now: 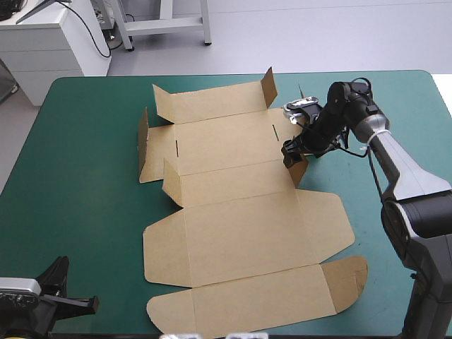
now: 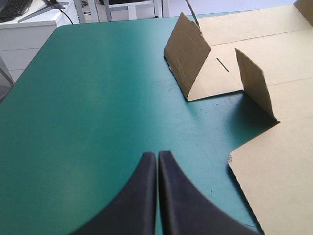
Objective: Fold the box
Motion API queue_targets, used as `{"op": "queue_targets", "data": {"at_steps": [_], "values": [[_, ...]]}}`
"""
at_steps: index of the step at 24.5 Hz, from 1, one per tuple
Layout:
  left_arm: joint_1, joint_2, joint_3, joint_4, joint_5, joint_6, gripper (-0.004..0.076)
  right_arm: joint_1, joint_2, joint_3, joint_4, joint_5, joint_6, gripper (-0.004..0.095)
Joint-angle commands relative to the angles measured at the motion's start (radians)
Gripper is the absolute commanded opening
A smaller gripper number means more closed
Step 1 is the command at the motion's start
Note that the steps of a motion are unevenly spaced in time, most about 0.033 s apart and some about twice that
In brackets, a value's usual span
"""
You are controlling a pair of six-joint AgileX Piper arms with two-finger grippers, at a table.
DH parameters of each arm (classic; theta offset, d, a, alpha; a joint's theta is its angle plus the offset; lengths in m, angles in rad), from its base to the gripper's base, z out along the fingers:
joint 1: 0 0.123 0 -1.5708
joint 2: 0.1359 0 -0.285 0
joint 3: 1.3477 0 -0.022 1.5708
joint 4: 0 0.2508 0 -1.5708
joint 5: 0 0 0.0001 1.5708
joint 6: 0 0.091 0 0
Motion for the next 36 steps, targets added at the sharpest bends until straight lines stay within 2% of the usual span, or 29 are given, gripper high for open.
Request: {"op": "queue_targets", "data": {"at_steps": [1, 4, 7, 9, 12, 14, 21, 27, 28, 30, 36], "values": [[-0.005, -0.003, -0.021, -0.006, -0.073, -0.008, -0.0008, -0.002, -0.026, -0.031, 0.032, 0.008, 0.002, 0.0768], [-0.005, -0.003, -0.021, -0.006, -0.073, -0.008, -0.0008, -0.002, -0.014, -0.031, 0.032, 0.008, 0.007, 0.0703], [-0.005, -0.003, -0.021, -0.006, -0.073, -0.008, -0.0008, -0.002, -0.01, -0.031, 0.032, 0.01, 0.018, 0.0589], [-0.005, -0.003, -0.021, -0.006, -0.073, -0.008, -0.0008, -0.002, -0.01, -0.031, 0.032, 0.01, 0.018, 0.0449], [-0.005, -0.003, -0.021, -0.006, -0.073, -0.008, -0.0008, -0.002, -0.008, -0.031, 0.035, 0.01, 0.015, 0.0143], [-0.005, -0.003, -0.021, -0.006, -0.073, -0.008, -0.0008, -0.002, -0.008, -0.031, 0.039, 0.01, -0.002, -0.002], [-0.005, -0.003, -0.021, -0.006, -0.073, -0.008, -0.0008, -0.002, -0.008, -0.063, 0.049, 0.01, -0.161, -0.0021], [-0.005, -0.003, -0.021, -0.006, -0.073, -0.008, -0.0008, 0.019, -0.008, -0.227, 0.07, 0.01, -0.541, -0.0021], [-0.005, -0.003, -0.021, -0.006, -0.073, -0.008, -0.0008, 0.039, -0.008, -0.243, 0.067, 0.01, -0.675, -0.0021], [-0.005, -0.003, -0.021, -0.006, -0.073, -0.008, -0.0008, 0.086, -0.008, -0.262, 0.035, 0.004, -0.81, -0.0021], [-0.005, -0.003, -0.021, -0.006, -0.073, -0.008, -0.0008, 0.176, 0.009, -0.269, 0.005, -0.079, -0.956, -0.0021]]}}
